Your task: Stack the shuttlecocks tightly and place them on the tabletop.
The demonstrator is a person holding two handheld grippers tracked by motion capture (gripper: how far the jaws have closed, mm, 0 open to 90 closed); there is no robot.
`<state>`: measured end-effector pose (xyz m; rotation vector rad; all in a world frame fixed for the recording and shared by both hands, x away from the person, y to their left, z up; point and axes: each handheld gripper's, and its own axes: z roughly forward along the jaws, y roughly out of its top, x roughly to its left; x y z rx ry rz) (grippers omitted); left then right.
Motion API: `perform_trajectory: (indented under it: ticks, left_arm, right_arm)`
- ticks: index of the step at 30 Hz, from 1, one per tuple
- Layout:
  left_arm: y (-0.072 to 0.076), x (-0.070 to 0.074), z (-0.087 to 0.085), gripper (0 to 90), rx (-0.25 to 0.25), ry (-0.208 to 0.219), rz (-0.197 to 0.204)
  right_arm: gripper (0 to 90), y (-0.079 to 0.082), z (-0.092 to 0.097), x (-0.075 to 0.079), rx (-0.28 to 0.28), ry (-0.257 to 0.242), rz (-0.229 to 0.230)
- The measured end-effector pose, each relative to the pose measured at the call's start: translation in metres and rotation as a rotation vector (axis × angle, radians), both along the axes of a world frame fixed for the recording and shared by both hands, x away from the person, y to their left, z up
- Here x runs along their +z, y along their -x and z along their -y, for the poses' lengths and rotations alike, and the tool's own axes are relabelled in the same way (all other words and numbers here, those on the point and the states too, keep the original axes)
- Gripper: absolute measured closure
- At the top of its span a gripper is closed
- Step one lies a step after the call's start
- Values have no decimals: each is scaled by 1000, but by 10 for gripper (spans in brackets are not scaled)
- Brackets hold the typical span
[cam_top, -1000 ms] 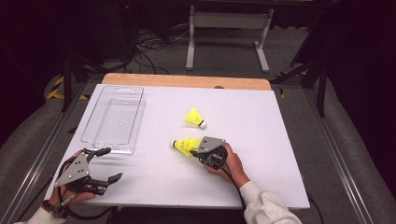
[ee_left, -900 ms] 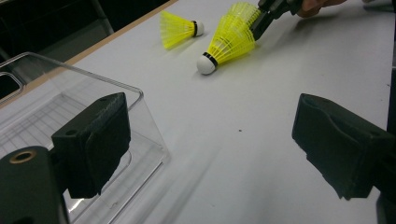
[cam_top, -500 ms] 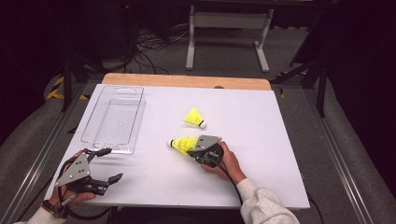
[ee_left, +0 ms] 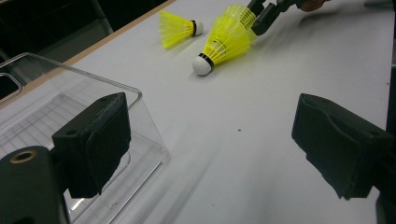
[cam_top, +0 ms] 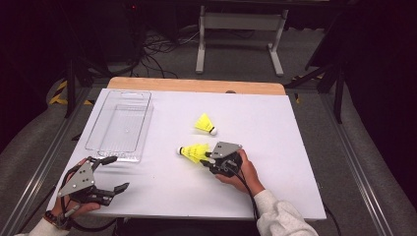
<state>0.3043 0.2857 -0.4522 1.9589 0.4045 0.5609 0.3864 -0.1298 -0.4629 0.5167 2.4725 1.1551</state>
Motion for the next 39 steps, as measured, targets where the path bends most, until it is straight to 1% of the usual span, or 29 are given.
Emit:
perform_trajectory:
  ticks: [4,7,16,17,22,33,34,39]
  left_arm:
    - [1,0,0,125,3,4,0]
    - [0,0,0,125,4,3,0]
    - [1,1,-1,125,3,5,0]
    - [1,1,-1,125,2,4,0]
    - [1,1,-1,126,5,10,4]
    - [1,2,-2,126,6,7,9]
    - [1,2,-2,126,6,9,9]
    - [1,1,-1,126,8,10,6]
  right_arm:
    - [663,3,5,3,-8,-4,7]
    - [654,6,10,8,-14,-11,23]
    - [631,12,15,15,-23,-21,35]
    - [626,13,17,17,-25,-25,42]
    - [618,14,20,21,-35,-37,51]
    - [581,13,25,29,-51,-60,73]
    - [576,13,26,32,-57,-75,74]
    - [557,11,28,38,-67,-88,87]
